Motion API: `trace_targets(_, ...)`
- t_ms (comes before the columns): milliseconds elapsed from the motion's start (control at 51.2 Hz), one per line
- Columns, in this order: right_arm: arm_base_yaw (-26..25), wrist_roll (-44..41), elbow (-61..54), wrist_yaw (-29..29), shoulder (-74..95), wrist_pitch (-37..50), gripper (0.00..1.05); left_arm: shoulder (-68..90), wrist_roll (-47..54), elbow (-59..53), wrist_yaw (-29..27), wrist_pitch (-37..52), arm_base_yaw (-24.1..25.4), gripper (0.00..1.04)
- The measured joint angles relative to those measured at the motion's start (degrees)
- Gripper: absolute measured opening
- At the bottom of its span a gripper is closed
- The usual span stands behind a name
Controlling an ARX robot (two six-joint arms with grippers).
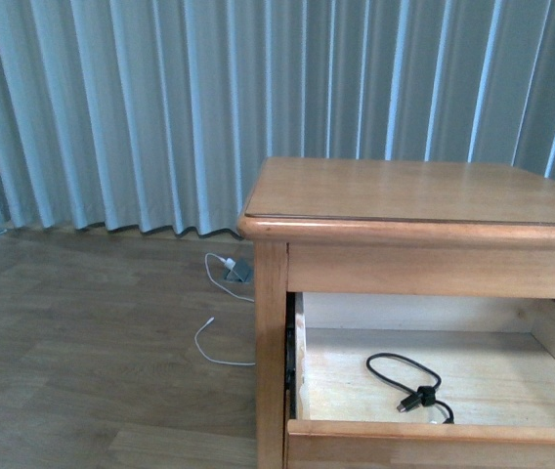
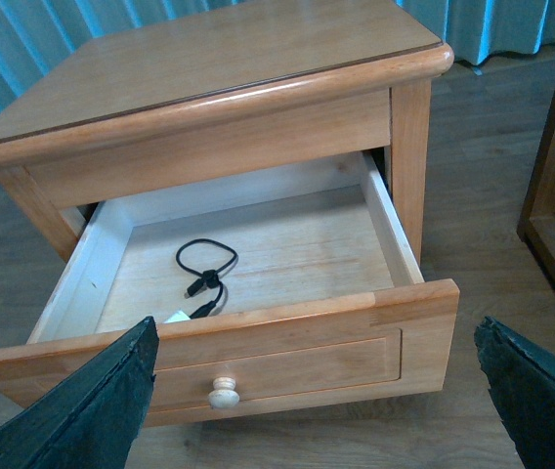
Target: Put charger into drawer
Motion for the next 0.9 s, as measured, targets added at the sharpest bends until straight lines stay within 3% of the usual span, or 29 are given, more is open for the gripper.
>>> trace_targets(156,0.0,0.0,0.0,0.0,0.0,0.0,0.97,-11.23,1.62,-4.98,-1.88,-7.34,-1.11,0.99)
trace_targets(704,0.0,0.0,0.0,0.0,0.0,0.0,0.97,-15.04,1.75,-9.46,-1.18,-5.97,-2.34,0.99)
trace_targets(899,0.0,0.0,0.0,0.0,0.0,0.0,0.97,-18.12,6.49,-12.5,7.56,-2.4,3.21,0.64)
